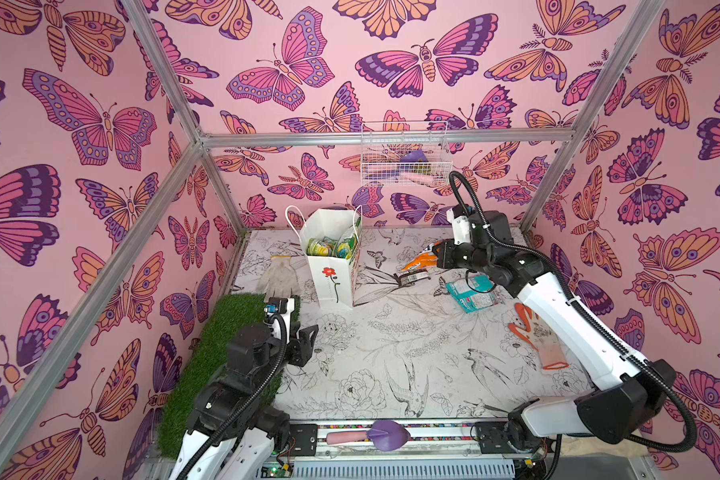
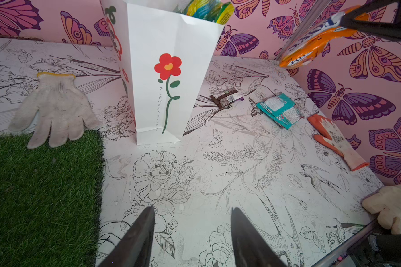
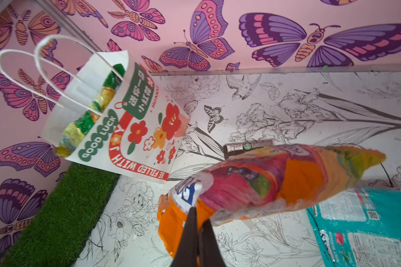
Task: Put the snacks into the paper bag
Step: 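Lift the Fox's packet off the table with the right gripper, then carry the Fox's packet with the right gripper above the white paper bag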
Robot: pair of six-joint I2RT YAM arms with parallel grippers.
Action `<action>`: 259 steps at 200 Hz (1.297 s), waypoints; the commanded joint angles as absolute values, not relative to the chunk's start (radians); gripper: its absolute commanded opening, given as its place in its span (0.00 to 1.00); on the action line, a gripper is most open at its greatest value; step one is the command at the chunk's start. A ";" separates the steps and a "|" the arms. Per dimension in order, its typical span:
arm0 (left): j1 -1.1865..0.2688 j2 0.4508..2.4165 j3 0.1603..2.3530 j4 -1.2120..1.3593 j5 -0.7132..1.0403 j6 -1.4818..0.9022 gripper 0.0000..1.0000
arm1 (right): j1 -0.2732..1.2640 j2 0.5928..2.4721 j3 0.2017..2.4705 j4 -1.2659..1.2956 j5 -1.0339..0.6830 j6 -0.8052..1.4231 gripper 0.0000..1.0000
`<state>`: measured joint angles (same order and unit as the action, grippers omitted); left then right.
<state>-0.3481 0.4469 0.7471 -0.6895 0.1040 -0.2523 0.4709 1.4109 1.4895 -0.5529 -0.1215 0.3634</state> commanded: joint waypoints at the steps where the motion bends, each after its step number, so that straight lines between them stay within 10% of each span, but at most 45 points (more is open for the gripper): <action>1: -0.353 0.436 0.734 -0.709 0.091 -0.255 0.55 | 0.508 1.373 1.564 -0.561 -0.104 0.319 0.00; 259: -0.353 0.431 0.735 -0.711 0.087 -0.254 0.55 | 0.893 1.691 2.228 -0.807 -0.050 0.095 0.00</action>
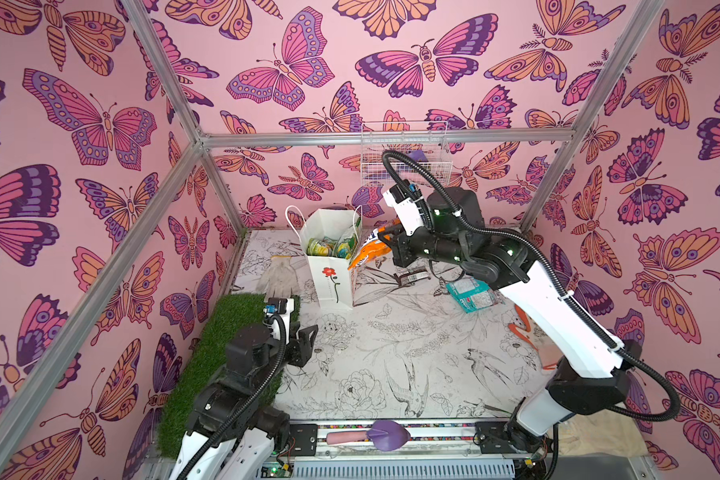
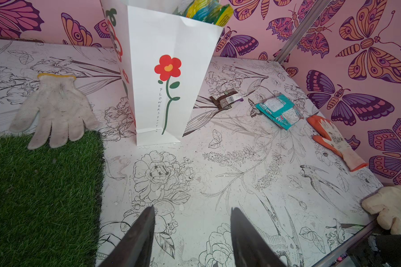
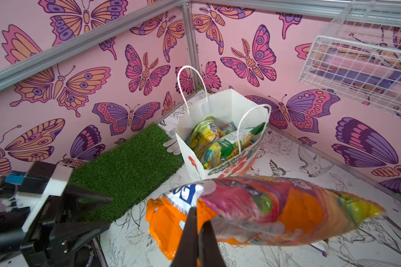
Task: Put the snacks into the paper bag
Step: 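Carry the Fox's packet with the right gripper above the white paper bag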
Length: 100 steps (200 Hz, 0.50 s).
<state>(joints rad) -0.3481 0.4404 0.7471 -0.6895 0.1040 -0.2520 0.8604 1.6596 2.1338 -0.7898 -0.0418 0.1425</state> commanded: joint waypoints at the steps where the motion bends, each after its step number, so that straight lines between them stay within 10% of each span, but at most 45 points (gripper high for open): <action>1: -0.353 0.431 0.735 -0.712 0.087 -0.254 0.55 | 0.895 1.694 2.232 -0.809 -0.052 0.095 0.00; 100: -0.353 0.427 0.736 -0.712 0.086 -0.253 0.55 | 0.931 1.877 2.469 -0.844 -0.142 0.086 0.00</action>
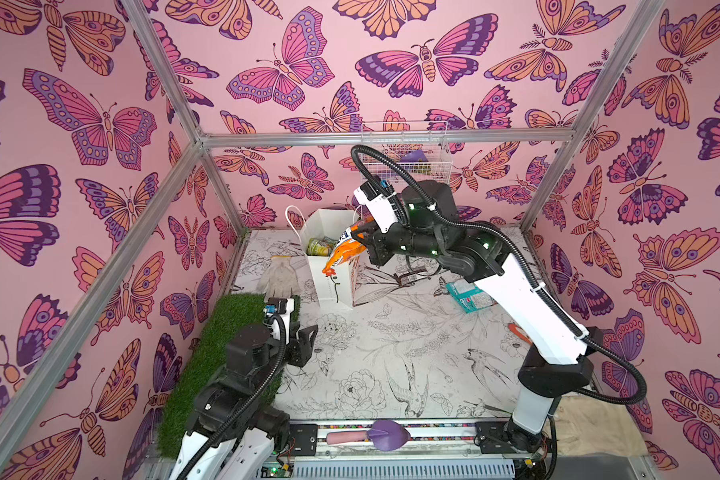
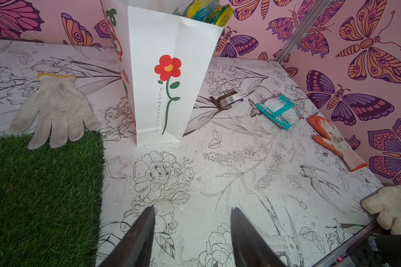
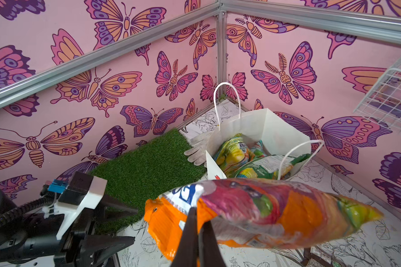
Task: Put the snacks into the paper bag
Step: 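Carry the Fox's packet with the right gripper above the white paper bag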
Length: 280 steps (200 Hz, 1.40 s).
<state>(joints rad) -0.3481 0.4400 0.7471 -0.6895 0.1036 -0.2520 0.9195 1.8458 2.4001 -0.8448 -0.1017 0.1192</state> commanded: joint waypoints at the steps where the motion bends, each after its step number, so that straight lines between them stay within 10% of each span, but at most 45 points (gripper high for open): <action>1: -0.353 0.427 0.736 -0.712 0.086 -0.252 0.55 | 0.931 1.878 2.470 -0.844 -0.143 0.086 0.00; 280: -0.353 0.425 0.735 -0.712 0.086 -0.254 0.55 | 0.863 2.227 2.701 -0.556 -0.053 -0.043 0.00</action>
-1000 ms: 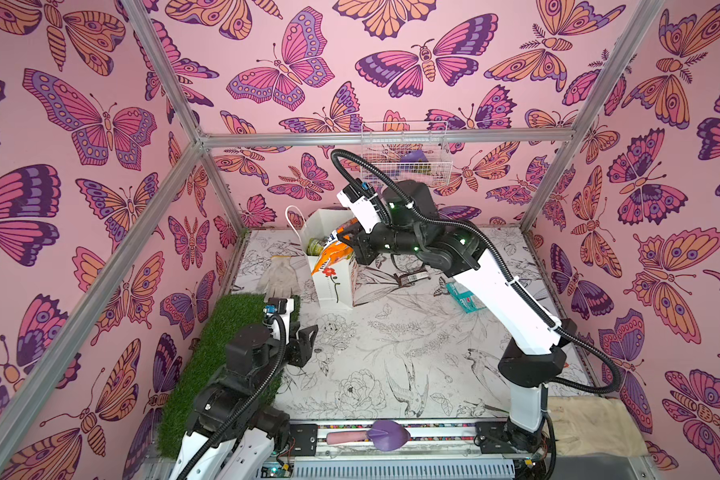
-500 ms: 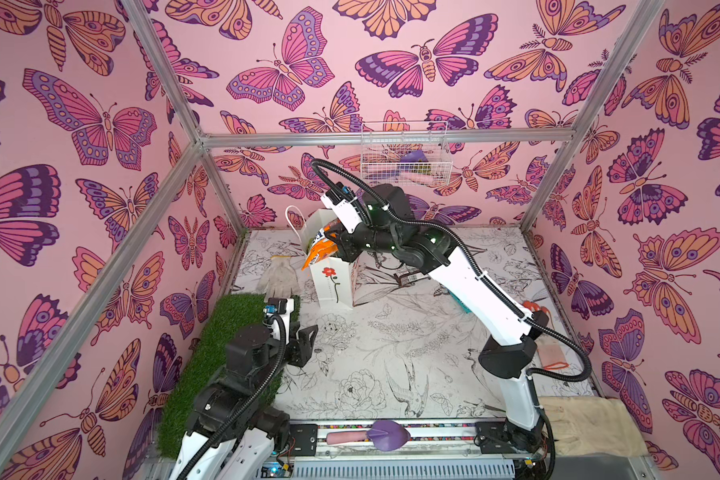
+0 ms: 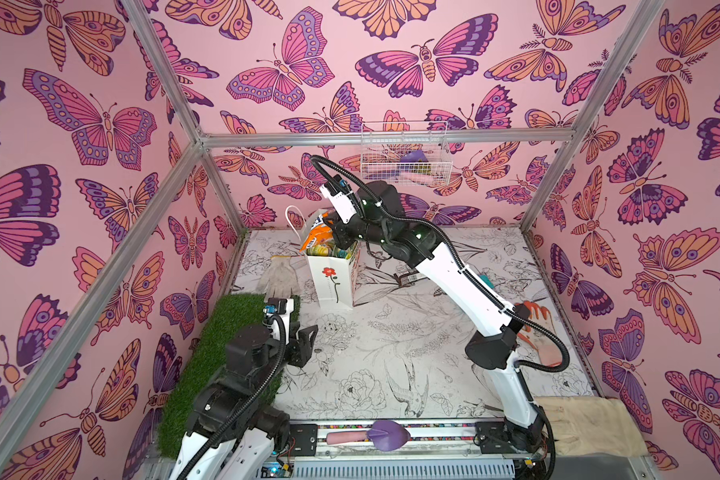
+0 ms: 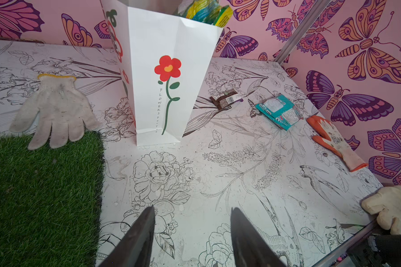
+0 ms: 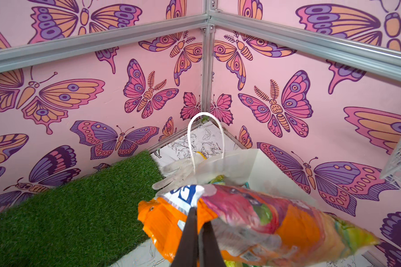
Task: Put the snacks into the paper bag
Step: 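Carry the Fox's packet with the right gripper above the white paper bag, then lower the Fox's packet into the bag and open the right gripper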
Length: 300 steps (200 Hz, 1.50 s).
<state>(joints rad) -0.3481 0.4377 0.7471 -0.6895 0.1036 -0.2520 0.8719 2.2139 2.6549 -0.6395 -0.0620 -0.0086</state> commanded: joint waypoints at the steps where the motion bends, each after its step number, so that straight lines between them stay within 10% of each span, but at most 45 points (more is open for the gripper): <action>1: -0.353 0.425 0.736 -0.712 0.086 -0.253 0.55 | 0.862 2.227 2.701 -0.555 -0.052 -0.043 0.00; 300: -0.353 0.426 0.736 -0.713 0.083 -0.252 0.54 | 0.848 2.294 2.698 -0.622 0.071 -0.282 0.00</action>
<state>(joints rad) -0.3481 0.4374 0.7471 -0.6899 0.0963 -0.2520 0.8566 2.2929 2.6587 -0.6350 0.0528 -0.2417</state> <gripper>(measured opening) 0.543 0.043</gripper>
